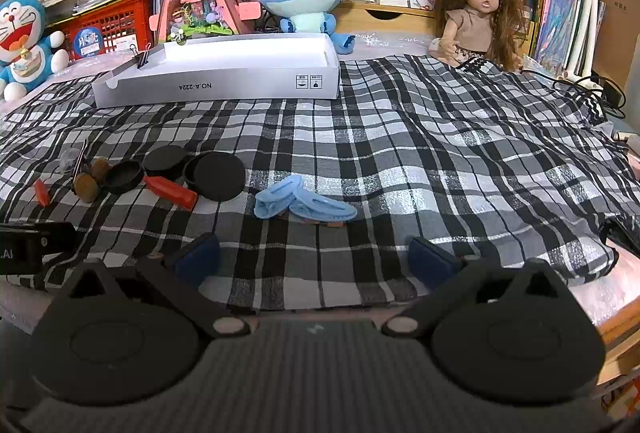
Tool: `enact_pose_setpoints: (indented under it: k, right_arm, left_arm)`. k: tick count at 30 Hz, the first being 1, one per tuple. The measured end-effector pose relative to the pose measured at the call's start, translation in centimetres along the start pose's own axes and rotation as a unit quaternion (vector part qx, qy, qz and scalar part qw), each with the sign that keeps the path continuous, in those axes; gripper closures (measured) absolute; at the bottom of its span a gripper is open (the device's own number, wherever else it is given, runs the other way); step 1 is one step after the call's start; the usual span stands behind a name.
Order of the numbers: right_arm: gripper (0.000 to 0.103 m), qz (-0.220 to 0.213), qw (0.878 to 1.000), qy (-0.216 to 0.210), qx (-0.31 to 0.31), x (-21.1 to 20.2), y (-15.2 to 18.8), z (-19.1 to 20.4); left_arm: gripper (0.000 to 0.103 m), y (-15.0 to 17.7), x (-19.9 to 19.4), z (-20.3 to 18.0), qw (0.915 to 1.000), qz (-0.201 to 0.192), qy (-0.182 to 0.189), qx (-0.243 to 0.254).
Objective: Organize rigid objects
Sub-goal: 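Grasp the orange crayon with the left tool while the right tool grasps a blue clip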
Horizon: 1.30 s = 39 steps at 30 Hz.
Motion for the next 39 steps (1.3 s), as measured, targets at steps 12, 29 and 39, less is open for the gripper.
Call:
enact_pose_setpoints:
  k: [12, 29, 39]
  right_arm:
    - [0.000, -0.008, 1.000, -0.002, 0.000, 0.1, 0.0, -0.1]
    - [0.000, -0.019, 1.000, -0.001, 0.001, 0.0, 0.2, 0.0]
    - [0.009, -0.058, 0.998, -0.023, 0.024, -1.0, -0.2, -1.8]
  left_arm:
    - [0.000, 0.1, 0.0, 0.2, 1.0000, 0.000, -0.004, 0.005]
    - [0.006, 0.4, -0.8, 0.2, 0.9995, -0.027, 0.007, 0.017]
    - [0.035, -0.6, -1.8, 1.9, 0.9956, -0.079, 0.046, 0.021]
Point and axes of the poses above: each gripper's, at about its wrist camera, not at the fingertips, and x roughly the way its jaws point, z to its left, y to its underside, the point moved 2 cm from there along x, roughly the way its jaws point, and after that the axes turned 6 degrees about -x, right-handed, at the moved point
